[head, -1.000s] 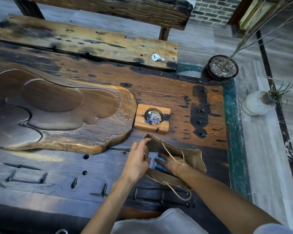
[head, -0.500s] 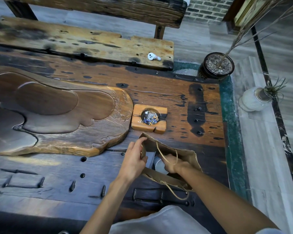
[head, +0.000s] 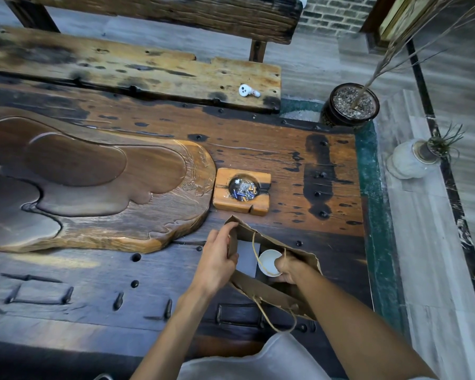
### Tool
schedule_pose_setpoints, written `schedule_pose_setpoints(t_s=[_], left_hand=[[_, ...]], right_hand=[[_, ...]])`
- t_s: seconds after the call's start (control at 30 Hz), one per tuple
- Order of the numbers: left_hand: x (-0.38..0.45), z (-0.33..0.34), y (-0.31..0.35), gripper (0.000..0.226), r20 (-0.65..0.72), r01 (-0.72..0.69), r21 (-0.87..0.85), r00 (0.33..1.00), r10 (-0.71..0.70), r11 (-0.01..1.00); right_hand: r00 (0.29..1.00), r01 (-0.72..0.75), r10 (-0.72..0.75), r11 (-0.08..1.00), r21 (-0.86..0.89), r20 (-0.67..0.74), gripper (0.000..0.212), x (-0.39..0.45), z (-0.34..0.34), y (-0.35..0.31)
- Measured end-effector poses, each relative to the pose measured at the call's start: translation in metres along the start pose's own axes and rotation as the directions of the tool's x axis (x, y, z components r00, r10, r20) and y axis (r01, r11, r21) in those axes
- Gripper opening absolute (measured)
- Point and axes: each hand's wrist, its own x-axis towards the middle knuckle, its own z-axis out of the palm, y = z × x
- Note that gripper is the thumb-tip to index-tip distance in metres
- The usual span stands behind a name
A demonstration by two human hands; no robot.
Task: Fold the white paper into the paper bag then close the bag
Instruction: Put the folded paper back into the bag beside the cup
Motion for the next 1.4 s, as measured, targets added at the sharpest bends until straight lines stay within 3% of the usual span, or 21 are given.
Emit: schedule_pose_setpoints(t_s=[0.33,0.77,1.03,1.2,1.33,1.4], left_hand=[[-0.002,0.000,0.000,0.072,0.019,0.018,0.004,1.000,-0.018,1.000],[-0.004,0.001,0.002,0.071,0.024,-0.002,0.003,1.000,0.002,1.000],[-0.007,0.003,0.001,0.071,0.025,0.000,0.022,1.000,0.000,1.000],[-0.006,0.003,-0.002,0.072,0.025,-0.004,0.029,1.000,0.003,1.000],[-0.006,0.002,-0.001,0.073,0.034,0.005,0.024,0.999,-0.006,1.000],[-0.006,0.002,-0.001,0.075,0.050,0.011,0.026,0.999,-0.012,1.000]], right_hand=[[0.997,-0.035,0.038,0.999,0.040,-0.073,0.038,0.007,0.004,0.002],[0.997,-0.072,0.072,0.997,0.028,-0.003,0.042,0.006,0.003,0.013],[0.990,-0.097,0.101,0.994,0.045,-0.095,0.041,0.009,0.003,0.011],[0.994,-0.100,0.103,0.991,0.085,-0.034,0.040,-0.001,0.002,0.008],[0.997,-0.075,0.075,0.993,-0.087,-0.006,0.057,-0.001,-0.002,0.008],[0.998,0.010,-0.029,0.947,-0.322,-0.055,0.067,-0.022,-0.005,0.002]])
